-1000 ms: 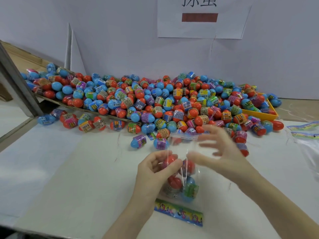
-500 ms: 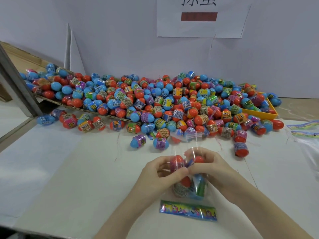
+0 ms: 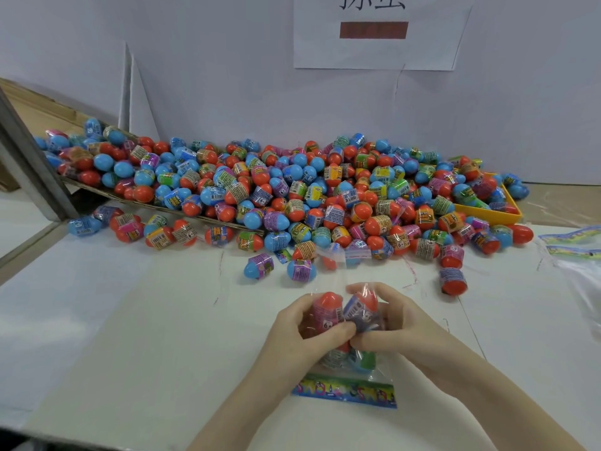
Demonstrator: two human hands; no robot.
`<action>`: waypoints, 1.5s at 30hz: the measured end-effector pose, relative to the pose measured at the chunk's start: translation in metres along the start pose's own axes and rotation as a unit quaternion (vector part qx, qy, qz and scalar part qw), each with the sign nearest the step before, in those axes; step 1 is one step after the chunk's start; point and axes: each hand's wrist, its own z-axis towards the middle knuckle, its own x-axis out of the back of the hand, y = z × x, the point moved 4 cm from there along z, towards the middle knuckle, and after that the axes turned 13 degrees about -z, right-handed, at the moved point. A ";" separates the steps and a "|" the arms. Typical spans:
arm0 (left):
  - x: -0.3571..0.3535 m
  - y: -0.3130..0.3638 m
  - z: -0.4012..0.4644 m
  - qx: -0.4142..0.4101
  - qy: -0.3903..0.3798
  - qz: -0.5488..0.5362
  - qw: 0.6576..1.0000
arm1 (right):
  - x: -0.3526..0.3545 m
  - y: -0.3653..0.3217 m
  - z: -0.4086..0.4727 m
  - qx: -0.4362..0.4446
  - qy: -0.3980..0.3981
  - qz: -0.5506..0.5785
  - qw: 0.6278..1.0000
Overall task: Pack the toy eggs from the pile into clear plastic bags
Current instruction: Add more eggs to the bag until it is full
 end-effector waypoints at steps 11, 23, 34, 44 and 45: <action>-0.003 0.008 0.000 -0.005 -0.027 0.000 1.000 | 0.002 -0.001 -0.001 0.042 0.064 0.045 0.996; -0.003 0.003 0.000 -0.014 0.000 -0.019 1.000 | 0.001 -0.015 0.005 0.046 0.089 -0.032 0.994; -0.004 0.029 0.008 -0.085 0.063 -0.081 0.991 | 0.008 -0.014 -0.004 0.026 0.069 -0.046 0.996; -0.011 0.034 0.002 -0.138 0.043 -0.060 0.988 | -0.005 -0.083 -0.021 0.383 0.387 -0.476 0.691; -0.012 0.036 0.000 -0.146 0.036 -0.053 0.987 | -0.009 -0.085 -0.019 0.387 0.388 -0.493 0.676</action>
